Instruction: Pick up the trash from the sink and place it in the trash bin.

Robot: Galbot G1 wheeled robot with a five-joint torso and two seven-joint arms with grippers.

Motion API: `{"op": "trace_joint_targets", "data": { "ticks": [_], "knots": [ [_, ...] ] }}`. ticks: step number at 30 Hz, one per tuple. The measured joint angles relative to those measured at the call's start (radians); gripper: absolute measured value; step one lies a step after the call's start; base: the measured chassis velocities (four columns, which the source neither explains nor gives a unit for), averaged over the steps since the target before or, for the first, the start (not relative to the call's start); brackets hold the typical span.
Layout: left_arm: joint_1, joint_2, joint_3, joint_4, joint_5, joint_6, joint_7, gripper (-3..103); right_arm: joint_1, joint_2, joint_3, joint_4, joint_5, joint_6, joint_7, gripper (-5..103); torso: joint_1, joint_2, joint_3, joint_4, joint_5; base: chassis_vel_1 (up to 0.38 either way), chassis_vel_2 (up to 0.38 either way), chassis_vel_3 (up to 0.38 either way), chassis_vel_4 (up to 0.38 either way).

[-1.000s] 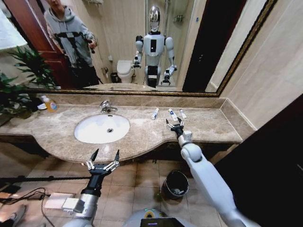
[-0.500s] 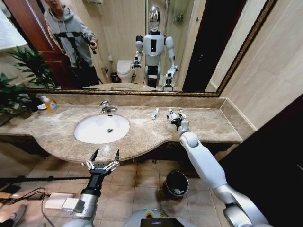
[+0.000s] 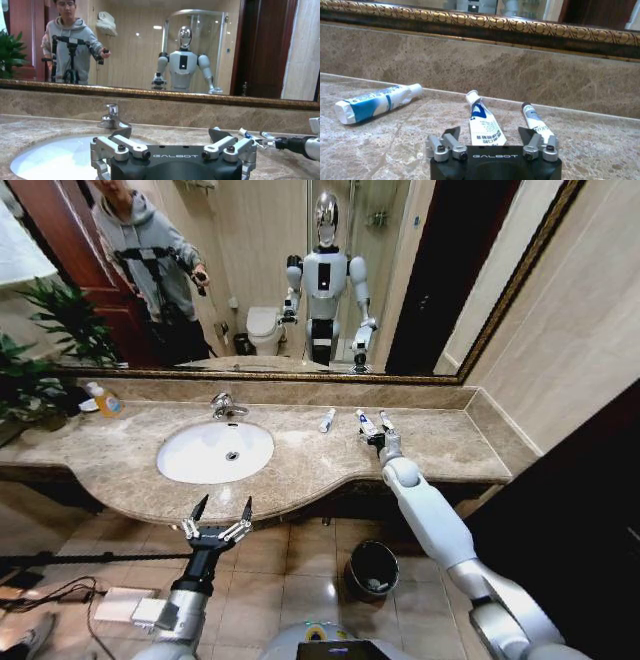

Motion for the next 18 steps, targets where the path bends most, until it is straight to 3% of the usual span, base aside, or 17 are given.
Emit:
{"op": "trace_joint_targets", "data": {
  "ticks": [6,10,13,18],
  "knots": [
    [0.0,0.0,0.0,0.0,0.0,0.0,0.0,100,-0.001,0.002,0.003,-0.006,-0.002,0.005,0.002,55,0.0,0.0,0.0,0.0,0.0,0.0,0.0,0.0,0.0],
    [0.0,0.0,0.0,0.0,0.0,0.0,0.0,100,-0.007,0.0,0.007,-0.006,-0.003,0.006,0.002,44,0.0,0.0,0.0,0.0,0.0,0.0,0.0,0.0,0.0],
    [0.0,0.0,0.0,0.0,0.0,0.0,0.0,100,-0.023,-0.009,0.012,-0.002,0.0,0.013,0.002,23,0.0,0.0,0.0,0.0,0.0001,0.0,0.0,0.0,0.0],
    [0.0,0.0,0.0,0.0,0.0,0.0,0.0,100,-0.023,-0.009,0.013,0.002,0.008,0.018,0.001,7,0.0,0.0,0.0,0.0,0.0,0.0,0.0,0.0,0.0]
  ]
}}
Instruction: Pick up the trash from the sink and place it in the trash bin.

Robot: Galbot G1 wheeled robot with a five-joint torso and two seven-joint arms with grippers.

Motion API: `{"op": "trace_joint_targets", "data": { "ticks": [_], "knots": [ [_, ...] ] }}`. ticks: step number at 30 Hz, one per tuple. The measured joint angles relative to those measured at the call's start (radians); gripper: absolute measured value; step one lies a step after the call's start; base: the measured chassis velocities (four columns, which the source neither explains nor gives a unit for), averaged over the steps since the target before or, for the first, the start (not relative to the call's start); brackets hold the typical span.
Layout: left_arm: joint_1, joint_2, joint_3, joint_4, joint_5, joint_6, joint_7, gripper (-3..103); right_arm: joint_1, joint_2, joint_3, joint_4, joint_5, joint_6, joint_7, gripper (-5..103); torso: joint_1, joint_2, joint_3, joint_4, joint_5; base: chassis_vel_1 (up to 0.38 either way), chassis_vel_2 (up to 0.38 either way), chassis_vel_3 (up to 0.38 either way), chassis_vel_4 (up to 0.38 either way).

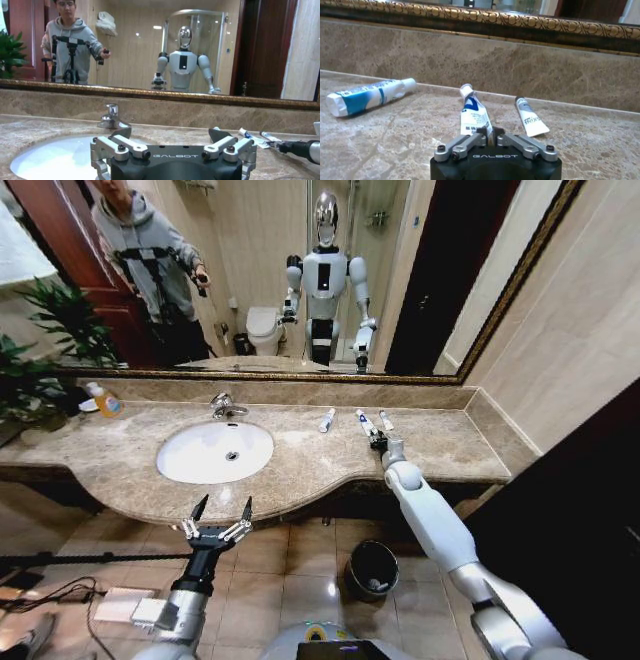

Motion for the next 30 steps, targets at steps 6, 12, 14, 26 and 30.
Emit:
{"op": "trace_joint_targets", "data": {
  "ticks": [6,12,14,26,30],
  "knots": [
    [0.0,0.0,0.0,0.0,0.0,0.0,0.0,100,-0.001,0.004,0.0,0.01,0.01,0.002,0.0,0,0.0,0.0,0.0,0.0,0.0,0.0,0.0,0.0,0.0],
    [0.0,0.0,0.0,0.0,0.0,0.0,0.0,100,-0.008,0.002,0.0,0.027,0.014,0.002,0.002,0,0.0,0.0,0.0,0.0,0.0,0.0,0.0,0.0,0.0],
    [0.0,0.0,0.0,0.0,0.0,0.0,0.0,100,-0.015,-0.003,0.002,0.047,0.022,0.002,0.005,0,0.0,0.0,0.0,0.0,0.0,0.0,0.0,0.0,0.0],
    [0.0,0.0,0.0,0.0,0.0,0.0,0.0,100,-0.24,-0.063,0.09,0.363,0.04,0.003,0.027,0,0.0,0.0,0.0,0.0,0.0,0.0,0.0,0.0,0.0],
    [0.0,0.0,0.0,0.0,0.0,0.0,0.0,100,-0.365,-0.098,0.147,0.505,0.052,0.002,0.039,0,0.0,0.0,0.0,0.0,0.0,0.0,0.0,0.0,0.0]
  ]
}}
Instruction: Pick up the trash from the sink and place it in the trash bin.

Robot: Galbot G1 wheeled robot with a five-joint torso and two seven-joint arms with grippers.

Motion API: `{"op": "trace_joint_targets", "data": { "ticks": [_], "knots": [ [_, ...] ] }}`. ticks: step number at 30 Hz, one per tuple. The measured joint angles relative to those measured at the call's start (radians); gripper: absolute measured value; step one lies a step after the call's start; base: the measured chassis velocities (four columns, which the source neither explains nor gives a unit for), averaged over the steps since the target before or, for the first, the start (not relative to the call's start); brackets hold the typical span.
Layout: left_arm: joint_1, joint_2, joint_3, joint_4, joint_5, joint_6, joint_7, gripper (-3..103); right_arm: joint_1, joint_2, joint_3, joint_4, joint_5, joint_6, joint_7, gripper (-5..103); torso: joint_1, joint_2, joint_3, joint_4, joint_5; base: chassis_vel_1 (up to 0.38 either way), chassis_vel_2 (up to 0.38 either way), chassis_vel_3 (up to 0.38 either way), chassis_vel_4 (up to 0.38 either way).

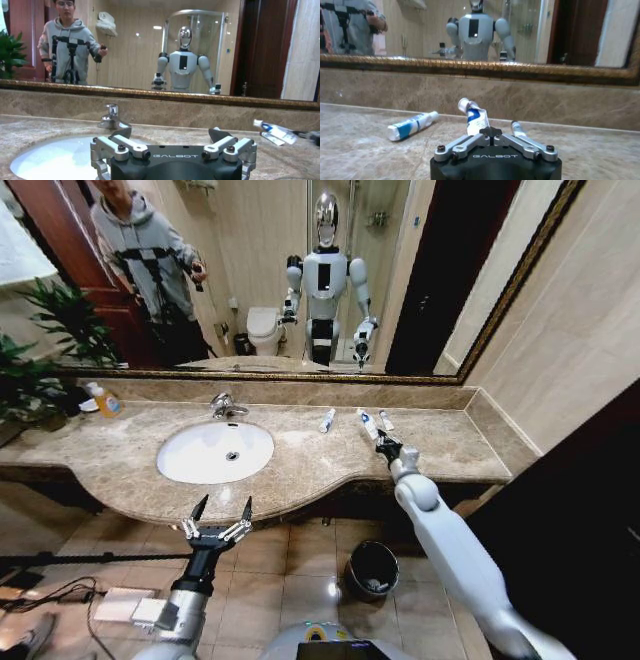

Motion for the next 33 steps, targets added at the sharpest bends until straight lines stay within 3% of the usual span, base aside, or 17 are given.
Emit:
{"op": "trace_joint_targets", "data": {
  "ticks": [6,13,25,33],
  "knots": [
    [0.0,0.0,0.0,0.0,0.0,0.0,0.0,100,-0.195,-0.013,0.077,0.186,-0.013,0.004,0.005,0,0.0,0.0,0.0,0.0,0.0,0.0,0.0,0.0,0.0],
    [0.0,0.0,0.0,0.0,0.0,0.0,0.0,100,-0.464,0.061,0.171,0.333,-0.127,0.053,-0.018,0,0.0,0.0,0.0,-0.0001,0.0,0.0,0.0,0.0,0.0],
    [0.0,0.0,0.0,0.0,0.0,0.0,0.0,100,-0.713,0.165,0.181,0.384,-0.289,0.173,-0.04,0,0.0,0.0,0.0,0.0,0.0,0.0,0.0,0.0,0.0],
    [0.0,0.0,0.0,0.0,0.0,0.0,0.0,100,-0.839,0.235,0.2,0.272,-0.393,0.338,-0.053,0,0.0,0.0,0.0,0.0,-0.0001,0.0,0.0,0.0,0.0]
  ]
}}
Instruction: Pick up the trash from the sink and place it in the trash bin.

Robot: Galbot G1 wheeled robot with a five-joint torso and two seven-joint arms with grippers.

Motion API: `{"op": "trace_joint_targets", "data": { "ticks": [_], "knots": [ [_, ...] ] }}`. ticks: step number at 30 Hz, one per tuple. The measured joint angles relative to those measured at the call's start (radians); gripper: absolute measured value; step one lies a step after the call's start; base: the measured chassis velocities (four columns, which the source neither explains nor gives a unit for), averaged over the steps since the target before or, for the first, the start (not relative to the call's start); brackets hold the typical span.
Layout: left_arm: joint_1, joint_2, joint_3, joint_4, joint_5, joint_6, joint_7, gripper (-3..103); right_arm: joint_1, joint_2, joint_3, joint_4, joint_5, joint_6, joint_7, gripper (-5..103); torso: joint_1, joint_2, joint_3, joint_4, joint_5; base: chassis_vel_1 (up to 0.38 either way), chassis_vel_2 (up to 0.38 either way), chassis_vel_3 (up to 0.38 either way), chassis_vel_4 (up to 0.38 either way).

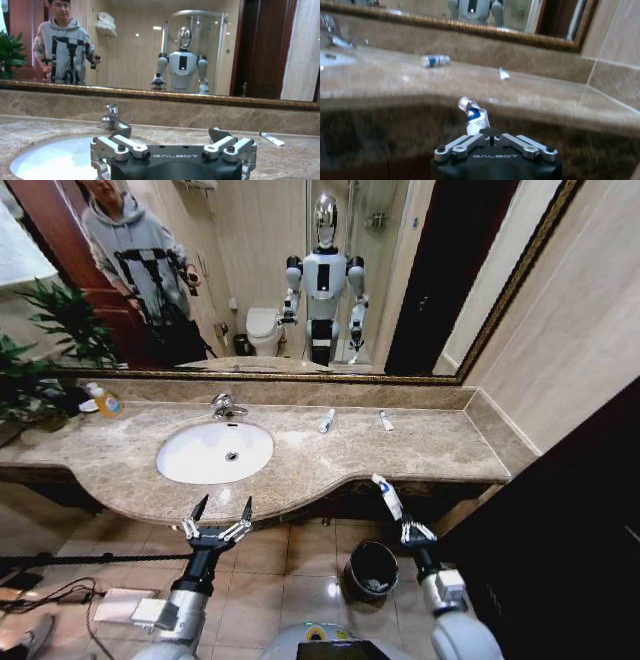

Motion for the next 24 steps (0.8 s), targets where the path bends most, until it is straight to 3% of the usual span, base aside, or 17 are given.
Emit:
{"op": "trace_joint_targets", "data": {
  "ticks": [8,24],
  "knots": [
    [0.0,0.0,0.0,0.0,0.0,0.0,0.0,100,0.026,0.012,-0.028,-0.203,-0.084,0.079,0.012,0,0.0,0.0,0.0,0.0002,0.0002,0.0,0.0,0.0,0.0],
    [0.0,0.0,0.0,0.0,0.0,0.0,0.0,100,0.271,0.049,-0.055,-0.737,-0.135,0.105,-0.05,0,0.0,0.0,0.0,0.0001,0.0002,0.0,0.0,0.0,0.0]
  ]
}}
